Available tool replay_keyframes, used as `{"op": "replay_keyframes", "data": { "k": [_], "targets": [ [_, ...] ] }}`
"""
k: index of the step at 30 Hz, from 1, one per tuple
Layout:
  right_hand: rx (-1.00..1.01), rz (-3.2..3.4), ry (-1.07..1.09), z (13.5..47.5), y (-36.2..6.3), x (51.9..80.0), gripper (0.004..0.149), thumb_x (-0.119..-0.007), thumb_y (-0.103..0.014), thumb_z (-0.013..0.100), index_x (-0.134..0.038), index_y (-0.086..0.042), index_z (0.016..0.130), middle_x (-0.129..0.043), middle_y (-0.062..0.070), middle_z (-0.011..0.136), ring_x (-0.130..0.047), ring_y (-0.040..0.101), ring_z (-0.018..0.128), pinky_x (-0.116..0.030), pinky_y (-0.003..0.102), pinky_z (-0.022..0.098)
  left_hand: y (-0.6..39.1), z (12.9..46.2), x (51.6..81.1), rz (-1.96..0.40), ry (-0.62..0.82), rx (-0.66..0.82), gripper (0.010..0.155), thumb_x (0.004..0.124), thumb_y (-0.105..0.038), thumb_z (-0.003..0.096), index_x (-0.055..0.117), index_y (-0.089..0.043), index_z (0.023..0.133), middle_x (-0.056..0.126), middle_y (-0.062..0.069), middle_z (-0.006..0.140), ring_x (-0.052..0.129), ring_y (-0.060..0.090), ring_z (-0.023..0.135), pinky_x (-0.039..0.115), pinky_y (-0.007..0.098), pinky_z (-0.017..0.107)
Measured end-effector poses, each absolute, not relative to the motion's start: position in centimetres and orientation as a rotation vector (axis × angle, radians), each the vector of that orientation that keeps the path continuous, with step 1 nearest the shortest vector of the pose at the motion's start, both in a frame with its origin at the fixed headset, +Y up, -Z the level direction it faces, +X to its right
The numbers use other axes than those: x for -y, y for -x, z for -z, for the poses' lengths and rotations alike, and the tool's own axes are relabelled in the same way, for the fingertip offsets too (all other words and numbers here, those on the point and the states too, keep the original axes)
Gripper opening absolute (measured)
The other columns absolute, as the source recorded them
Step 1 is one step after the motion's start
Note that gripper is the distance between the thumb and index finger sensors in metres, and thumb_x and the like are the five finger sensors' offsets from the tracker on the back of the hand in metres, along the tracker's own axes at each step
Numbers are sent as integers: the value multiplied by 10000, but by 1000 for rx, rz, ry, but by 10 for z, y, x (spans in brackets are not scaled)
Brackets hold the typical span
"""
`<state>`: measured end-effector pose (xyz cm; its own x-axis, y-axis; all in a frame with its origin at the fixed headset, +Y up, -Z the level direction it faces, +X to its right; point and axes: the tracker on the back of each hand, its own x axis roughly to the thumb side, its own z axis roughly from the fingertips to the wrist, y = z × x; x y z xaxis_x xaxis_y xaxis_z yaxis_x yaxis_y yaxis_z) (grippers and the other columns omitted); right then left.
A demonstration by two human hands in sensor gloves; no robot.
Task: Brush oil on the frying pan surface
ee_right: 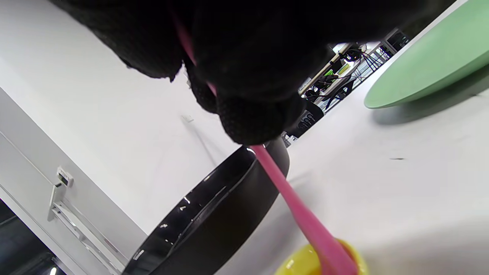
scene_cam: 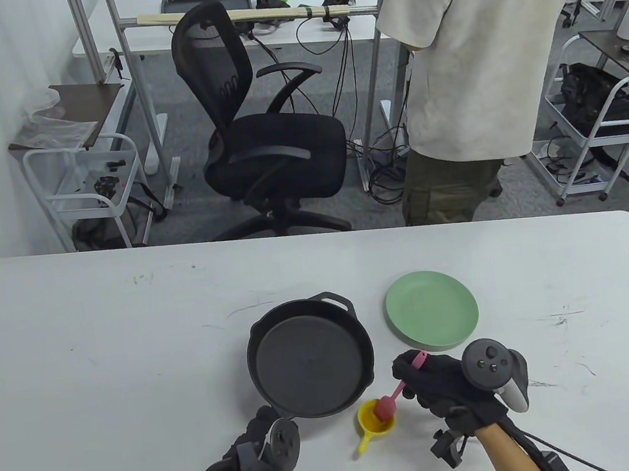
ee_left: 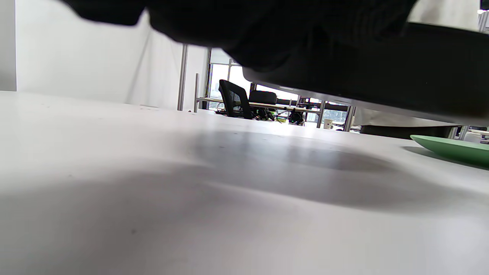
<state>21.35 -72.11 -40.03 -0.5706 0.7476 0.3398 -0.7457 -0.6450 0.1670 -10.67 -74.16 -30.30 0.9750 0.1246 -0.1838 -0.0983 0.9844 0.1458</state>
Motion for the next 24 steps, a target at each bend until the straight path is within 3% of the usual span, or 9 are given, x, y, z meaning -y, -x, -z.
{"op": "replay_keyframes", "data": {
  "k": [13,24],
  "targets": [
    [-36,-2250,-531,397,-203,726,436,-747,-485,603,-845,-145,857,-1016,169,567,-964,111,248,-856,256,140,101,303,742,-103,-133,-173,633,733,-554,490,763,-133,961,975,-45,516,959,105,216,867,343,207],
    [37,-2216,-653,384,-197,701,433,-746,-489,604,-843,-156,863,-1011,167,577,-962,109,257,-855,253,149,101,302,742,-102,-128,-176,632,734,-552,489,764,-131,960,975,-43,516,959,105,216,866,344,207]
  ]
}}
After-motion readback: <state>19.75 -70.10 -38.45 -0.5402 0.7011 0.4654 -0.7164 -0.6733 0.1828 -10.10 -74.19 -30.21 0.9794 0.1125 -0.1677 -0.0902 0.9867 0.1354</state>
